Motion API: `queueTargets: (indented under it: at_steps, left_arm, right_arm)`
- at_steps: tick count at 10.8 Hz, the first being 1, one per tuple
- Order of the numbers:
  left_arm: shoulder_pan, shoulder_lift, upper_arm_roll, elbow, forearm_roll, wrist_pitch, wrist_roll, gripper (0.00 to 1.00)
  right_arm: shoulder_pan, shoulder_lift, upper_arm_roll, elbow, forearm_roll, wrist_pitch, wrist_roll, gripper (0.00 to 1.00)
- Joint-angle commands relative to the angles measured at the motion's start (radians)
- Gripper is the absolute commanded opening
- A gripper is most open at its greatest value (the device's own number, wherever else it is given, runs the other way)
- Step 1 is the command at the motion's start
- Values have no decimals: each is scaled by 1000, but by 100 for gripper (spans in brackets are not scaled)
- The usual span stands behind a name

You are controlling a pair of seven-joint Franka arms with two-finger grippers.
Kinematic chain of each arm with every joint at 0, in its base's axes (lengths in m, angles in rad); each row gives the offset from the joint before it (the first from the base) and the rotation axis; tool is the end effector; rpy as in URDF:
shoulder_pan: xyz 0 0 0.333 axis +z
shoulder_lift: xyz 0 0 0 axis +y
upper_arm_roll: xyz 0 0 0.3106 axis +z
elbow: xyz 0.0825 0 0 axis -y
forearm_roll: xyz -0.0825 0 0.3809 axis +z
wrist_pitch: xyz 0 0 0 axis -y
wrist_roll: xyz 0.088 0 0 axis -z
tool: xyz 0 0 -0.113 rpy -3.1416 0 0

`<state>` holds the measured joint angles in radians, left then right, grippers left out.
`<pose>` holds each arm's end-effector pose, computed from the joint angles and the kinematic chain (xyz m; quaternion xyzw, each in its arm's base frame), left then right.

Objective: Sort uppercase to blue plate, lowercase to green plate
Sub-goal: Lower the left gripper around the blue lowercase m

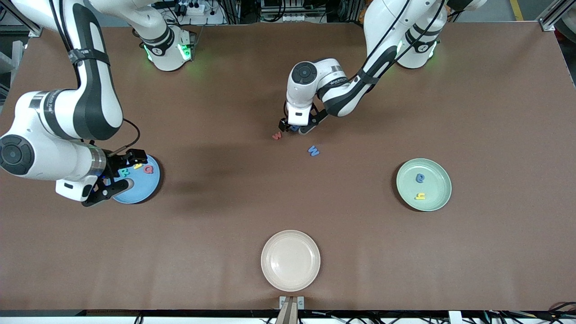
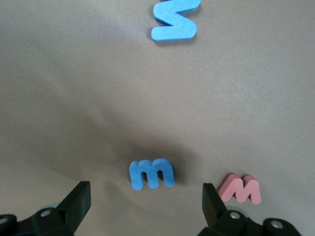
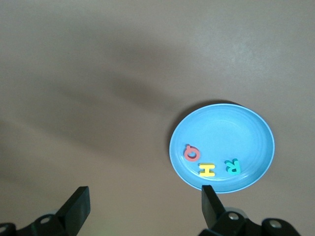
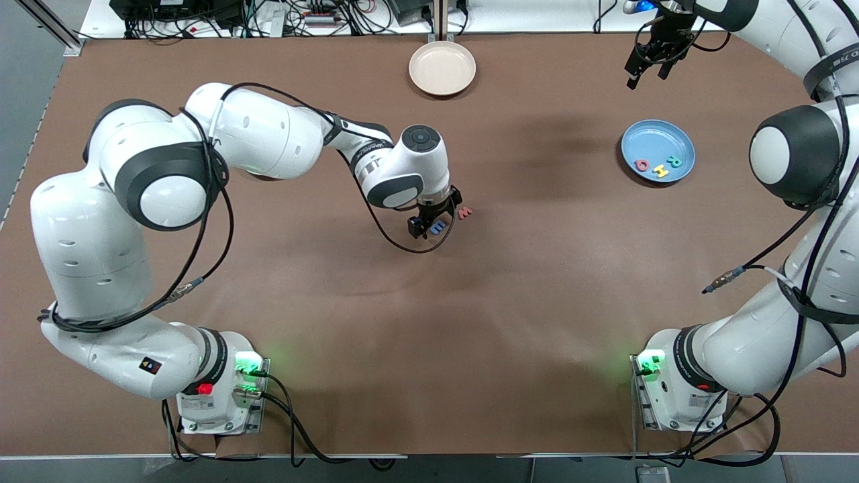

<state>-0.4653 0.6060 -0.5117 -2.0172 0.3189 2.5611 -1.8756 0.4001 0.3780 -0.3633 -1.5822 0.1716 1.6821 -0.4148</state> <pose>0.3337 -0.4972 0.1772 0.9355 0.3489 -0.0485 0.0282 0.6249 0.0648 0.4028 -0.9704 -0.2056 0.1202 0.0399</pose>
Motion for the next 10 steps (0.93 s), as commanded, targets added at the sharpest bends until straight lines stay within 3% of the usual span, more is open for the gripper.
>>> queueTargets:
  at_steps: [1,6,10]
  left_arm:
    - [-12,-2,5,-9,9,14,-37,100]
    - [-36,9,36,-5,48,-7,-37,100]
    - [-29,23,36,3,48,-7,-34,94]
  right_arm:
    - [20,-33,4,-10,-7,-22,53,100]
    - [22,-42,6,-10,-7,-35,68,100]
    - [22,-42,6,-10,-7,-35,68,100]
